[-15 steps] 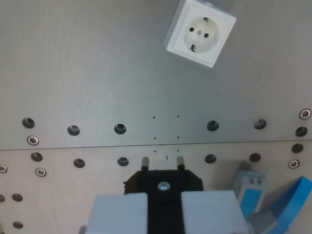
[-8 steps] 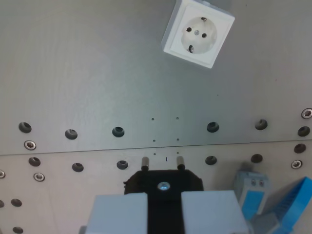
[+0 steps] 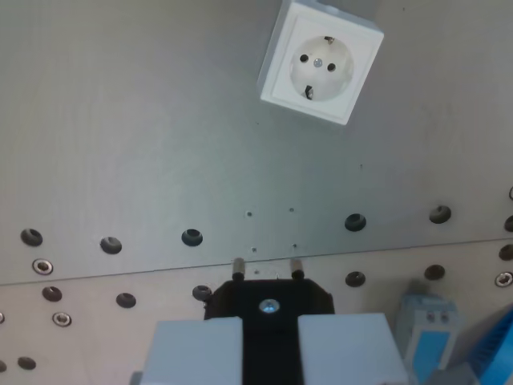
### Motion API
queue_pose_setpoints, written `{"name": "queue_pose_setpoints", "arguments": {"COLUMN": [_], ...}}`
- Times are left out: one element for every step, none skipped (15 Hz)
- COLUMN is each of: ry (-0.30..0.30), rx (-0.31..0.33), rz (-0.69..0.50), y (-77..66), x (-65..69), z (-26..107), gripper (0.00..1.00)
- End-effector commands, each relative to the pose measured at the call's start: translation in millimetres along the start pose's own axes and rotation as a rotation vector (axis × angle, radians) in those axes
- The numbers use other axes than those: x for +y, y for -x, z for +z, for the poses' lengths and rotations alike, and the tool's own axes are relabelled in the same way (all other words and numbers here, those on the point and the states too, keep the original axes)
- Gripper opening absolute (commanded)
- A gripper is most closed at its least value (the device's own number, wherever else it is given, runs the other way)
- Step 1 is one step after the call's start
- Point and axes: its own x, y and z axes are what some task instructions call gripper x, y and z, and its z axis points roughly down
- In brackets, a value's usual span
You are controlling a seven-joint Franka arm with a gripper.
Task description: Move above the white socket
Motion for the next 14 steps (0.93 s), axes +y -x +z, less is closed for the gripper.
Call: {"name": "queue_pose_setpoints", "arguments": {"ry": [-0.017,-0.018,-0.019,-0.02,-0.021,-0.022,-0.022,-0.023,-0.024,-0.025,-0.026,-0.028,-0.029,-0.031], "rx": [0.09,0.092,0.092,0.09,0.09,0.088,0.087,0.089,0.088,0.088,0.085,0.086,0.088,0.087], "rz": [0.112,0.122,0.134,0.146,0.155,0.167,0.178,0.187,0.197,0.207,0.216,0.225,0.236,0.246], "y": [2.0,1.6,1.1,0.6,0.1,-0.4,-0.9,-1.5,-2.1,-2.8,-3.5,-4.3,-5.0,-5.7], "x": [4.5,5.6,6.8,8.0,9.1,10.2,11.3,12.4,13.5,14.7,15.8,16.9,18.0,19.2], "z": [15.5,20.0,24.6,29.2,33.1,37.2,41.3,45.6,50.2,54.9,59.8,64.7,69.7,74.7], "gripper": [0.0,0.0,0.0,0.0,0.0,0.0,0.0,0.0,0.0,0.0,0.0,0.0,0.0,0.0]}}
